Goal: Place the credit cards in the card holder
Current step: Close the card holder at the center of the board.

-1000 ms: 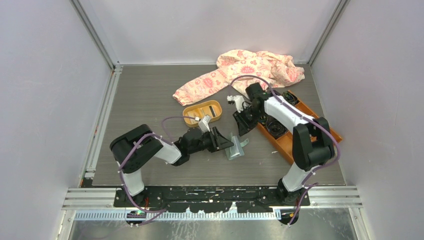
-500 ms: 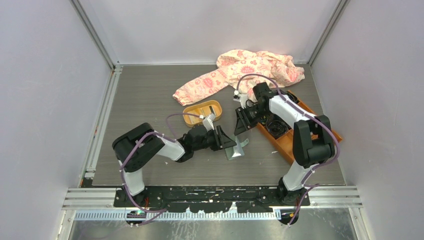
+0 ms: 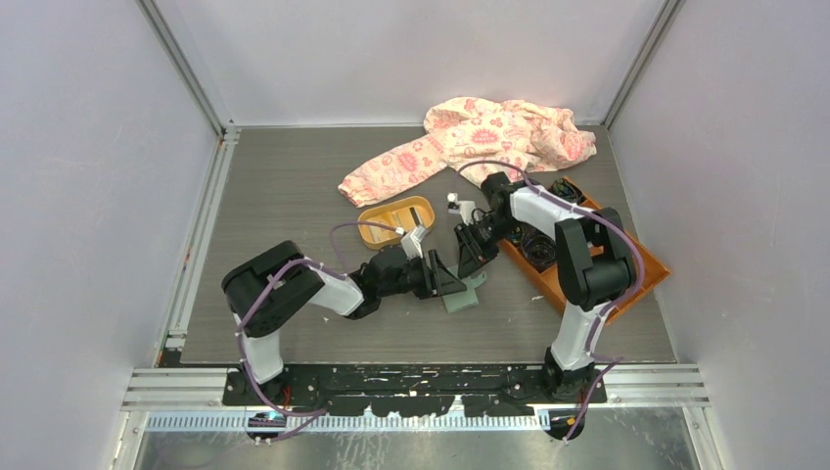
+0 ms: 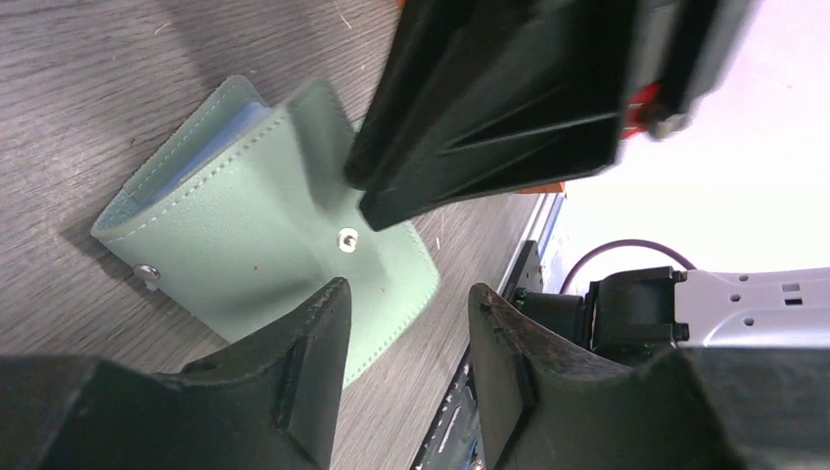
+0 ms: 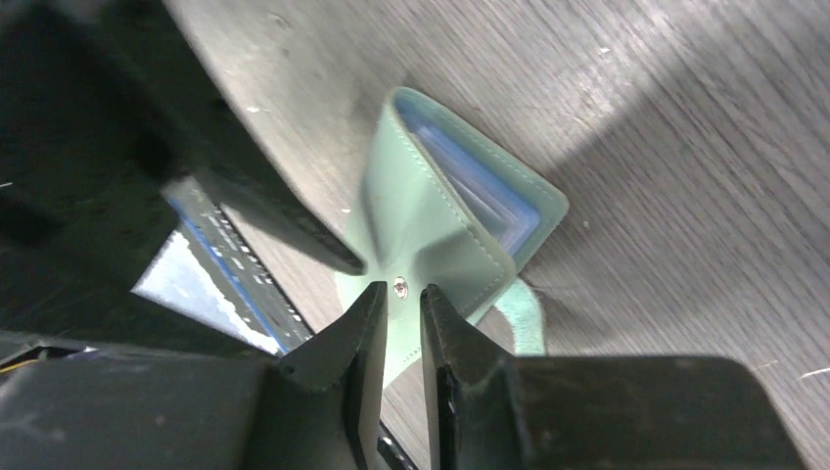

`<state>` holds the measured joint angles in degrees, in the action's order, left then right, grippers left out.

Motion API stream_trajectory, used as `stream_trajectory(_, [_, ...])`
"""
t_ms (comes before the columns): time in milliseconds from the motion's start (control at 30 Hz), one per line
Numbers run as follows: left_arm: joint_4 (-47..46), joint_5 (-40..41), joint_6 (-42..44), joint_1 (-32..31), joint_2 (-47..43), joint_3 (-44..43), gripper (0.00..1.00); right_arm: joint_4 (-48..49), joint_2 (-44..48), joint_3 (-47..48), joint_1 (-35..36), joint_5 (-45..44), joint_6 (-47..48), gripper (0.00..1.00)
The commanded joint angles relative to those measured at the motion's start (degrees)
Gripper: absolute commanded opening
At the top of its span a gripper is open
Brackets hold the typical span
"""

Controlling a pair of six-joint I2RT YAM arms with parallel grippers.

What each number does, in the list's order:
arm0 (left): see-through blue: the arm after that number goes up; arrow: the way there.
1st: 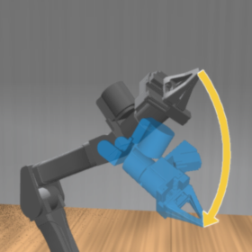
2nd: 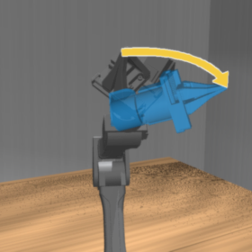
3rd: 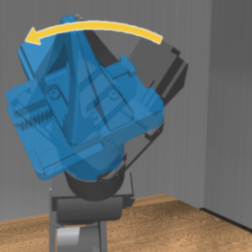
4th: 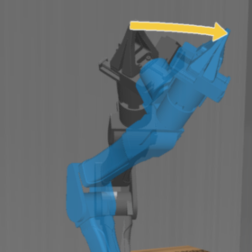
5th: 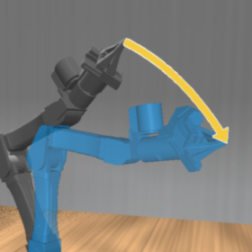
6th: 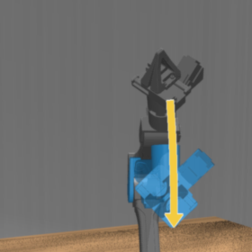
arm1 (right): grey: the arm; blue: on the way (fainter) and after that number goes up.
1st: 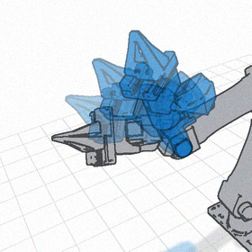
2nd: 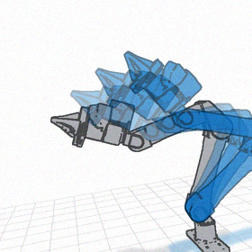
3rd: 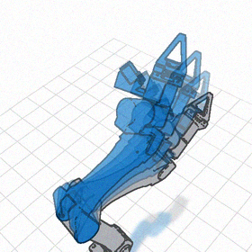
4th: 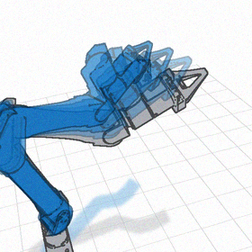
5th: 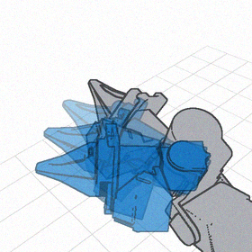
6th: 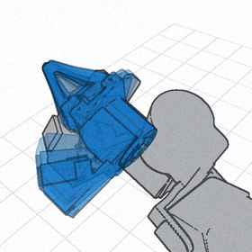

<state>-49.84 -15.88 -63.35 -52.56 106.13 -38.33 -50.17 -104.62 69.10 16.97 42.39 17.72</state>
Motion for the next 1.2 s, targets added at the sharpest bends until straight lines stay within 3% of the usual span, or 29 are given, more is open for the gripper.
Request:
stream_trajectory(0, [-2.1,0.7,3.5,-0.4,-5.0,1.4,0.47,-2.5,-2.2,2.4,1.7,-9.3,2.3,0.24])
stream_trajectory(133, [1.7,5.1,10.7,-0.4,-10.5,4.2,0.38,-2.7,-3.7,2.8,2.1,-12.1,3.0,0.23])
stream_trajectory(267, [11.6,8.5,21.4,0.1,-16.1,4.5,0.37,-2.5,-1.5,2.6,2.1,-12.7,4.7,0.23])
stream_trajectory(467, [15.7,-1.7,32.4,5.5,-15.5,2.4,0.48,1.3,9.9,-0.6,2.2,-8.7,8.9,0.23])
stream_trajectory(633, [18.5,-10.5,33.7,10.7,-10.1,-2.3,0.51,8.7,24.3,-7.6,2.1,-5.7,14.2,0.25])
stream_trajectory(667, [20.5,-10.4,35.1,10.8,-9.5,-3.7,0.51,11.1,27.4,-9.6,2.1,-5.2,15.4,0.29])
stream_trajectory(800, [24.0,-11.9,39.1,10.8,-6.6,-7.6,0.54,15.8,34.7,-17.7,-0.1,2.6,22.4,0.81])
stream_trajectory(833, [24.0,-12.4,39.9,10.8,-5.8,-8.4,0.54,13.4,34.0,-18.0,-0.9,6.0,25.5,0.86])
stream_trajectory(967, [26.5,-15.1,42.8,10.8,-2.2,-12.2,0.55,0.4,28.4,-12.6,-2.2,11.6,35.7,0.84])
stream_trajectory(1167, [26.8,-18.9,43.7,10.7,2.4,-16.2,0.49,-1.2,26.5,-11.3,-2.4,9.5,35.4,0.81])
